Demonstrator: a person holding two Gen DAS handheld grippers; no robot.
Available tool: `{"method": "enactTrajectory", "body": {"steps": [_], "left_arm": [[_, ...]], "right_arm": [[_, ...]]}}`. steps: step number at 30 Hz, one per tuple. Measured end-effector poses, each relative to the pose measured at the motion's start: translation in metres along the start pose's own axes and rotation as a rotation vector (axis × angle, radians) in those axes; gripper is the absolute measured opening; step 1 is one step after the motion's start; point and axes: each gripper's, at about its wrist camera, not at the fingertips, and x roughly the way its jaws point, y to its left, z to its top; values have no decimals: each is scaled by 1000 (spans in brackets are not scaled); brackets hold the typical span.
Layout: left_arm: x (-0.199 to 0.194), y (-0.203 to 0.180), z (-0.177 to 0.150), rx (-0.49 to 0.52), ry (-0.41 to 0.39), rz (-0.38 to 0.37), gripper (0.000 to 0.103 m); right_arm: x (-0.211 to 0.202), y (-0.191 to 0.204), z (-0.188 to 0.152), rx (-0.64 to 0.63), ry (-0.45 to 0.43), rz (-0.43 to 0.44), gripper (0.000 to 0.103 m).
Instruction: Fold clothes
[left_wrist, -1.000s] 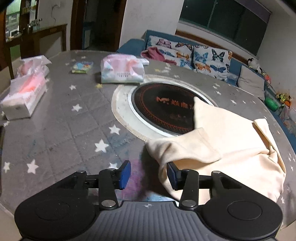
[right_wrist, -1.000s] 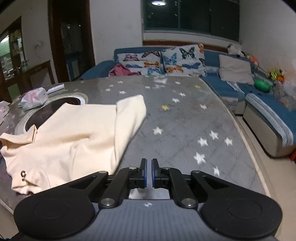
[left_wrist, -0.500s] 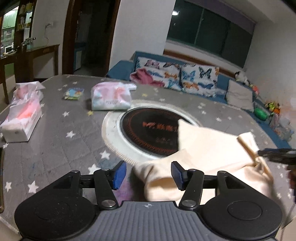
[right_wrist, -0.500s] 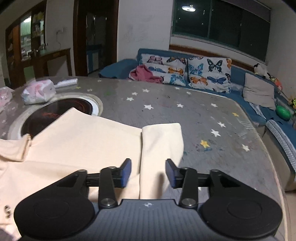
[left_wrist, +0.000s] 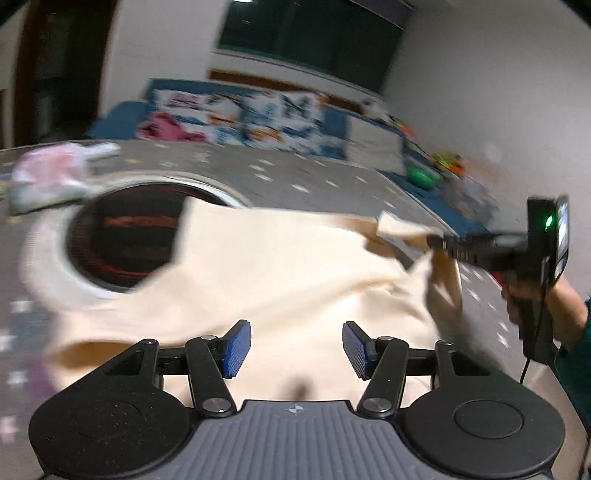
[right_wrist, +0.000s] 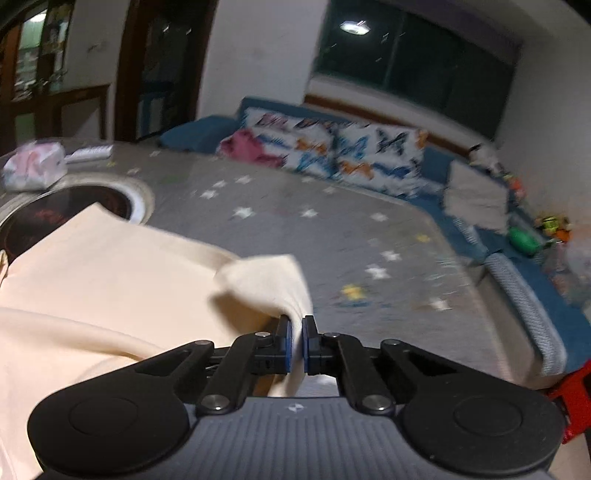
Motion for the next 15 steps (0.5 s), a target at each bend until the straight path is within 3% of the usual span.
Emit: {"method": "enactTrajectory", "body": {"steps": [4,8,12,15], "left_arm": [[24,-26,-10,60,57,-76,57],[31,-42,-25,107,106,-137,57],[24,-52,-39,164,129,-190,57],[20,-55,-44,191,140,-213,58]], "right_arm": [[-25,-33,-18,102,0,-70,4],[-41,-65,-48,224,54,-113,6],[-49,-85,-77,273,105,-198,23],[-60,-97,-85,307,92,-245,26]]}}
